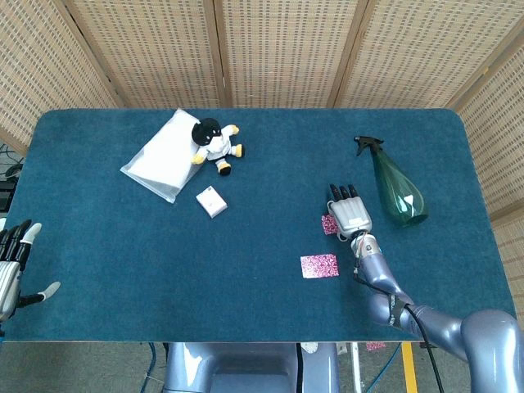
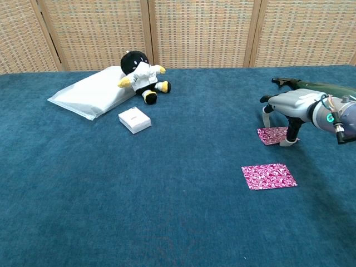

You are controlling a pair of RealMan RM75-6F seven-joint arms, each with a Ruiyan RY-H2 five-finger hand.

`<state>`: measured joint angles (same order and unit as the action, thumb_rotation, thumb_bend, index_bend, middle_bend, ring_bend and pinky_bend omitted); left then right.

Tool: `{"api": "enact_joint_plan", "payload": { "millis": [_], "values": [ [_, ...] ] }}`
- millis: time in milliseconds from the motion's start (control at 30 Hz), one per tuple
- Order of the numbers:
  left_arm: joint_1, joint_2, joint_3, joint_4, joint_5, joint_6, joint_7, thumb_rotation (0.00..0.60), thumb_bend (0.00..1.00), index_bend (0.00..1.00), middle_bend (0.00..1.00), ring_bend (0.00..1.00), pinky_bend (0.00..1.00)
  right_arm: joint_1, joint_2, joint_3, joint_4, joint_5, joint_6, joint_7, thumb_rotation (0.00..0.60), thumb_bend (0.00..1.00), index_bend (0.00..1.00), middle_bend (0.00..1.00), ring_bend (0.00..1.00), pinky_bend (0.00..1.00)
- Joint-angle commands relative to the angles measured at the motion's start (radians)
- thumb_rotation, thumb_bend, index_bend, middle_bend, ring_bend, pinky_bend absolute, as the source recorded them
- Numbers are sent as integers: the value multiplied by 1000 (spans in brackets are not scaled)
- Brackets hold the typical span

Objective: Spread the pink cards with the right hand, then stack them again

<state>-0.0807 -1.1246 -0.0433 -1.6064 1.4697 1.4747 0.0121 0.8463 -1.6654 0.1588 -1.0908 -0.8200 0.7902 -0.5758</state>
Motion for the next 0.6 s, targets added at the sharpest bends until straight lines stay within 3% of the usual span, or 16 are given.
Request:
{"api": "enact_joint_plan", "payload": {
  "millis": [33,600],
  "values": [
    [0,0,0,0,0,0,0,600,0,0,0,0,0,-1,4,-2,-7,1,3,-3,600,363,555,0,0,20],
    [1,0,-1,-3,-2,2,-8,600,0,0,0,0,0,-10,36,-3,-80,10,45,-30,600,363,555,0,0,20]
  ]
}}
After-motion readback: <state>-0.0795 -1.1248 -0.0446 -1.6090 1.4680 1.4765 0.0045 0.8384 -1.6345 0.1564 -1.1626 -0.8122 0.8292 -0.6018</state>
